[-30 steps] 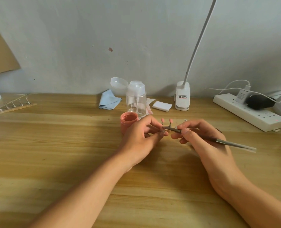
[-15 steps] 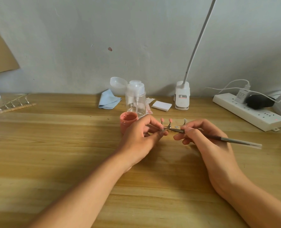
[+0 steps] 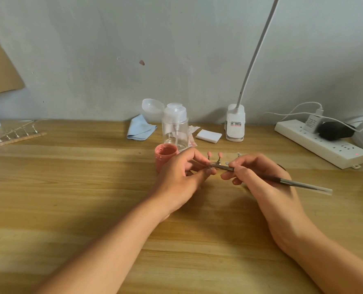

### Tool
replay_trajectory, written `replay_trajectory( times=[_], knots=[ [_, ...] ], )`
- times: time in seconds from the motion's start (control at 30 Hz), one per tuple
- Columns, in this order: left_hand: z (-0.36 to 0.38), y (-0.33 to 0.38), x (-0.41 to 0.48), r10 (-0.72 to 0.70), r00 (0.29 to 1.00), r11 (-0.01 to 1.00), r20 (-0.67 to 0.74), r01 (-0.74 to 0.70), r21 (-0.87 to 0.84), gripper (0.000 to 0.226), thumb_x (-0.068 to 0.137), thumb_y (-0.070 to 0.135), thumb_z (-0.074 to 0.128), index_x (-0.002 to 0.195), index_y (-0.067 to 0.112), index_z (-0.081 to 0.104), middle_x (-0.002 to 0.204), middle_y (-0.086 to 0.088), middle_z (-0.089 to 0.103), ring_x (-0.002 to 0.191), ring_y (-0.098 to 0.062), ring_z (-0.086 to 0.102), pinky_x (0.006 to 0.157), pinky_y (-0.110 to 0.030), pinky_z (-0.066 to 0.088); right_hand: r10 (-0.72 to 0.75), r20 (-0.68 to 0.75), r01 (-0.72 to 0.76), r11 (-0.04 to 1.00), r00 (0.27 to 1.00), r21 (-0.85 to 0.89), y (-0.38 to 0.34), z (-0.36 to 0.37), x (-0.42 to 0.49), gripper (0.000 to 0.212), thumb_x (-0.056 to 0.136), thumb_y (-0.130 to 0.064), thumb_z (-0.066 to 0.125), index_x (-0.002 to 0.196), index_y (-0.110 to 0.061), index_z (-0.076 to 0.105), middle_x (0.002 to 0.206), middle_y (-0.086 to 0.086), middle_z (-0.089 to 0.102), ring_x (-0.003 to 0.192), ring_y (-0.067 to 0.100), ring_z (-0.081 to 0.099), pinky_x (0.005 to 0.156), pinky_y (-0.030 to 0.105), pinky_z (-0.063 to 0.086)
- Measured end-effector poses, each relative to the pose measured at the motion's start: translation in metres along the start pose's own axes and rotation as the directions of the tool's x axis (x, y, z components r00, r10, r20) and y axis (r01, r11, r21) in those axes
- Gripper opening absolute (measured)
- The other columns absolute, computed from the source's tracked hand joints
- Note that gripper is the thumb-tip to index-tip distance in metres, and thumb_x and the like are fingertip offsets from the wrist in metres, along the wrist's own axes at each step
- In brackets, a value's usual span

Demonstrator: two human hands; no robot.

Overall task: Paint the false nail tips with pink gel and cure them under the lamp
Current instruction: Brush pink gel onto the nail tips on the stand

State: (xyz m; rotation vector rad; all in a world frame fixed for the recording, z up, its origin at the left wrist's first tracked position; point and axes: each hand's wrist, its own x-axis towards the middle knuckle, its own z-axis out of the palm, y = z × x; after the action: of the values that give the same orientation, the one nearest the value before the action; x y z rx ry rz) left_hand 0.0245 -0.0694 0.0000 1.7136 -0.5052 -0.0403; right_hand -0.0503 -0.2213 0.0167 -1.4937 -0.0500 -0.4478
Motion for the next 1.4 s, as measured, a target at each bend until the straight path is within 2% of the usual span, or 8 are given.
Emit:
replay_trajectory(
  times=[0.27,0.4,0.53,0.9,1.07,1.2,1.3,1.4],
  knots=[
    [0.0,-0.001,0.001,0.014,1.0,1.0,-0.008,-0.014,0.014,0.013,0.088,0.018,0.073,0.084,0.026,0.063,0.089,0.001,0.077,0.076,-0.004,0.065,0.059,-0.021,0.043,-0.022,-0.028,0.022,1.0,0.999,0.001,0.001,-0.003,0.001,0.008,0.091,0.004,0.055,0.091,0.001,0.062,0.072,0.006,0.073,0.074,0.007,0.066,0.069,0.013,0.049],
    [0.0,-0.002,0.001,0.033,0.999,0.999,-0.025,-0.032,0.038,0.021,0.088,0.014,0.074,0.081,0.031,0.064,0.089,0.004,0.076,0.069,0.001,0.062,0.064,-0.027,0.043,-0.025,-0.025,0.025,1.0,0.999,-0.01,0.002,-0.003,0.002,0.006,0.091,0.001,0.055,0.092,-0.001,0.061,0.076,0.006,0.073,0.08,0.01,0.068,0.073,0.015,0.049],
    [-0.001,-0.003,0.002,0.032,0.998,0.996,-0.062,-0.027,0.08,0.032,0.085,0.013,0.075,0.072,0.04,0.063,0.085,0.002,0.075,0.061,-0.003,0.057,0.063,-0.038,0.047,-0.004,0.009,0.005,0.998,1.0,-0.058,0.003,-0.002,0.002,0.005,0.092,-0.001,0.058,0.092,-0.004,0.062,0.079,0.005,0.075,0.078,0.003,0.067,0.069,0.014,0.047],
    [0.001,-0.005,0.003,0.004,0.997,0.996,-0.075,0.002,0.084,0.021,0.082,0.012,0.077,0.077,0.03,0.067,0.089,0.003,0.075,0.068,-0.01,0.063,0.062,-0.032,0.048,-0.024,-0.001,0.023,0.997,1.0,-0.073,0.007,-0.003,0.003,0.006,0.093,-0.004,0.059,0.089,-0.006,0.062,0.078,0.005,0.075,0.074,0.001,0.065,0.066,0.015,0.046],
    [0.0,-0.006,0.003,0.002,0.998,0.995,-0.062,0.005,0.102,0.015,0.083,0.013,0.075,0.084,0.026,0.068,0.087,-0.001,0.075,0.087,-0.027,0.069,0.071,-0.035,0.049,-0.199,-0.046,0.194,0.976,0.979,-0.098,0.001,-0.003,0.0,0.006,0.093,0.002,0.057,0.093,-0.003,0.06,0.077,0.007,0.073,0.076,0.009,0.068,0.07,0.017,0.05],
    [0.003,-0.004,0.006,-0.001,0.996,0.986,-0.094,0.016,0.164,0.014,0.083,0.011,0.073,0.084,0.024,0.067,0.085,0.003,0.074,0.078,-0.012,0.064,0.073,-0.029,0.047,-0.279,-0.009,0.272,0.942,0.96,-0.199,-0.015,0.004,-0.002,0.004,0.093,-0.008,0.061,0.095,-0.012,0.06,0.078,0.009,0.067,0.075,0.018,0.065,0.07,0.027,0.051],
    [0.002,-0.001,0.005,0.025,0.998,0.973,-0.061,-0.011,0.232,0.008,0.086,0.013,0.069,0.091,0.019,0.069,0.083,0.011,0.07,0.079,-0.005,0.063,0.072,-0.023,0.043,-0.217,0.113,0.239,0.942,0.97,-0.238,-0.03,0.02,0.002,0.011,0.091,-0.007,0.065,0.094,-0.016,0.069,0.081,-0.002,0.073,0.081,0.01,0.068,0.069,0.015,0.05],
    [0.002,0.001,0.004,0.053,0.998,0.961,-0.038,-0.041,0.275,0.008,0.085,0.015,0.065,0.087,0.022,0.068,0.077,0.013,0.067,0.072,-0.002,0.061,0.07,-0.02,0.044,-0.168,0.191,0.222,0.923,0.967,-0.315,-0.043,0.041,0.016,0.017,0.087,-0.014,0.06,0.092,-0.022,0.074,0.083,-0.006,0.076,0.081,0.004,0.07,0.069,0.017,0.053]
  ],
)
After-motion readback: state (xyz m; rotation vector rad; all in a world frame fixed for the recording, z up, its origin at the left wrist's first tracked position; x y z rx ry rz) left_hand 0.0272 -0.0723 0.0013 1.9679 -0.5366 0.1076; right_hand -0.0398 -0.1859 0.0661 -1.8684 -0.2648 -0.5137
